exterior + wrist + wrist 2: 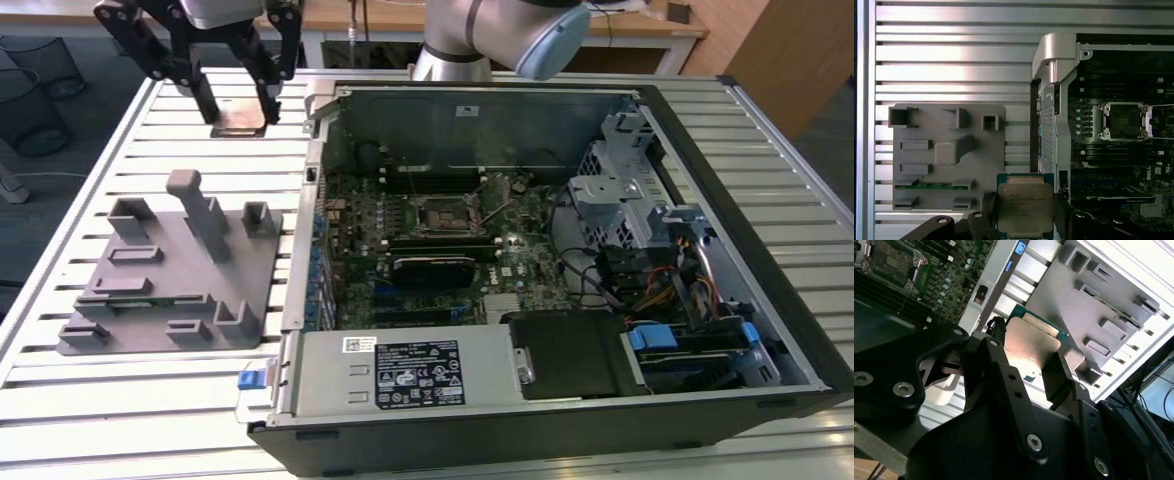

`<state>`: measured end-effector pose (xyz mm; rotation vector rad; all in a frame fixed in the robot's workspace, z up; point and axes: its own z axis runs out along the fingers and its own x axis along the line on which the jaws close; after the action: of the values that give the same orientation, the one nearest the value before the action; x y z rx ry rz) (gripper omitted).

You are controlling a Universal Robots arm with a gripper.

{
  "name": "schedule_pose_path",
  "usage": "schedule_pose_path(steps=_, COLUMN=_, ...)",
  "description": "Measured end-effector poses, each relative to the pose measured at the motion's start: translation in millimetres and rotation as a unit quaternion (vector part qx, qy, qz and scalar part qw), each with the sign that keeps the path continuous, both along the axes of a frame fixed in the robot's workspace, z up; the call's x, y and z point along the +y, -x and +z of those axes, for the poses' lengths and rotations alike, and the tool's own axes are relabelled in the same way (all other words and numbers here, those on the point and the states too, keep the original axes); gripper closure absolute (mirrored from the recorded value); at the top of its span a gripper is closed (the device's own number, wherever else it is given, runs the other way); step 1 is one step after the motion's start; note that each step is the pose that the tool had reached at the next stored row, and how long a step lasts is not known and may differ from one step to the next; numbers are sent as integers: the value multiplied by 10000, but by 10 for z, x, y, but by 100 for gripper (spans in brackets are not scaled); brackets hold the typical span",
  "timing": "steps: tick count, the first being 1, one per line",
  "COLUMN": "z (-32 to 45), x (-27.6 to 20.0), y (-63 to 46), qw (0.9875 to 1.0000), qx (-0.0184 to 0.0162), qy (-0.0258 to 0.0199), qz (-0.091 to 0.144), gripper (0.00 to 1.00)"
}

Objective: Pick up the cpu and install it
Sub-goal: 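Pick up the cpu and move it towards the insertion slot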

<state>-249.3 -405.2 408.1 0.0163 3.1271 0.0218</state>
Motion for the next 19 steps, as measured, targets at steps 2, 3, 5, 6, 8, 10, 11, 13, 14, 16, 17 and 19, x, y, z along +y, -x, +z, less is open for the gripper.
schedule_pose_path(steps=2, z=0, x=0, y=-45, qw=10000, qx=0, qy=0, qz=0, gripper=46)
schedule_pose_path(steps=3, z=0, x=0, y=-67, qw=10000, qx=0, qy=0, qz=-1, gripper=46)
schedule_pose_path(steps=5, z=0, x=0, y=-110, qw=10000, qx=0, qy=0, qz=-1, gripper=46)
schedule_pose_path(steps=6, z=0, x=0, y=-130, qw=10000, qx=0, qy=0, qz=0, gripper=46)
schedule_pose_path(steps=8, z=0, x=0, y=-170, qw=10000, qx=0, qy=0, qz=0, gripper=46)
schedule_pose_path(steps=10, z=0, x=0, y=-209, qw=10000, qx=0, qy=0, qz=0, gripper=46)
schedule_pose_path(steps=11, z=0, x=0, y=-229, qw=10000, qx=0, qy=0, qz=0, gripper=46)
schedule_pose_path(steps=13, z=0, x=0, y=-266, qw=10000, qx=0, qy=0, qz=0, gripper=46)
schedule_pose_path(steps=14, z=0, x=0, y=-287, qw=10000, qx=0, qy=0, qz=-1, gripper=46)
schedule_pose_path(steps=16, z=0, x=0, y=-327, qw=10000, qx=0, qy=0, qz=0, gripper=46)
schedule_pose_path(steps=17, z=0, x=0, y=-347, qw=10000, qx=0, qy=0, qz=0, gripper=46)
schedule_pose_path(steps=19, z=0, x=1, y=-409, qw=10000, qx=0, qy=0, qz=0, gripper=46)
